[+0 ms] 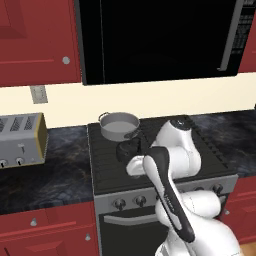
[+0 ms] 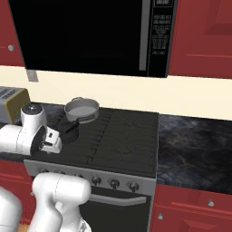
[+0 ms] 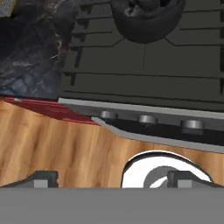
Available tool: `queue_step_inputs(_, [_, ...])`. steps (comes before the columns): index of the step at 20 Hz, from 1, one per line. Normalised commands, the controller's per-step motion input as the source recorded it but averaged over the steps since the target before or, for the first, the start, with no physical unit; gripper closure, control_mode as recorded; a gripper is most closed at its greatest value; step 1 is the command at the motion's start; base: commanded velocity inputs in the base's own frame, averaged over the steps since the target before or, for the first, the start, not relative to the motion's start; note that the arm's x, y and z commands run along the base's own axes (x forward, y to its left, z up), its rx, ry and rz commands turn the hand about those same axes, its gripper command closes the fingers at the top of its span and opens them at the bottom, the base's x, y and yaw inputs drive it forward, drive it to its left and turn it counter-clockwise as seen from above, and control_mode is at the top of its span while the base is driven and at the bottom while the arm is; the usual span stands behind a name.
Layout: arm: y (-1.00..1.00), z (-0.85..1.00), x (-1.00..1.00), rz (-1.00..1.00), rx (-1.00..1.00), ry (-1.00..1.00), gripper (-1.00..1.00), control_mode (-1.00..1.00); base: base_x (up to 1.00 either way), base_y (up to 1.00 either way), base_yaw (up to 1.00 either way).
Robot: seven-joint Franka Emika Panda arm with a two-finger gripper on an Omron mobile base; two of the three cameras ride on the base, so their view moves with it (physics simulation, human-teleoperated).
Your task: Pick the kettle from the counter and place it on a stove burner. Then turn the burner on.
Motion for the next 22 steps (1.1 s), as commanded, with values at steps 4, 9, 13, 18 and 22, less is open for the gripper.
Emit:
queue_step_inputs(4, [0.88,-1.00,-1.00,0.04,-0.37,-0.20,-1.00,-1.00,0.00,0.00,0.00])
queue_step_inputs(9, [0.23,-0.43,-0.46,0.03,0.06,-0.04,-1.00,-1.00,0.00,0.00,0.00])
queue_step_inputs(13, [0.02,-0.31,-0.12,0.00,0.00,0.00,-1.00,-1.00,0.00,0.00,0.00])
queue_step_inputs(18, [0.29,-1.00,-0.93,0.10,-0.20,0.00,-1.00,-1.00,0.00,0.00,0.00])
queue_step_inputs(22, [0.10,-1.00,-1.00,0.20,-0.11,-0.12,-1.00,-1.00,0.00,0.00,0.00])
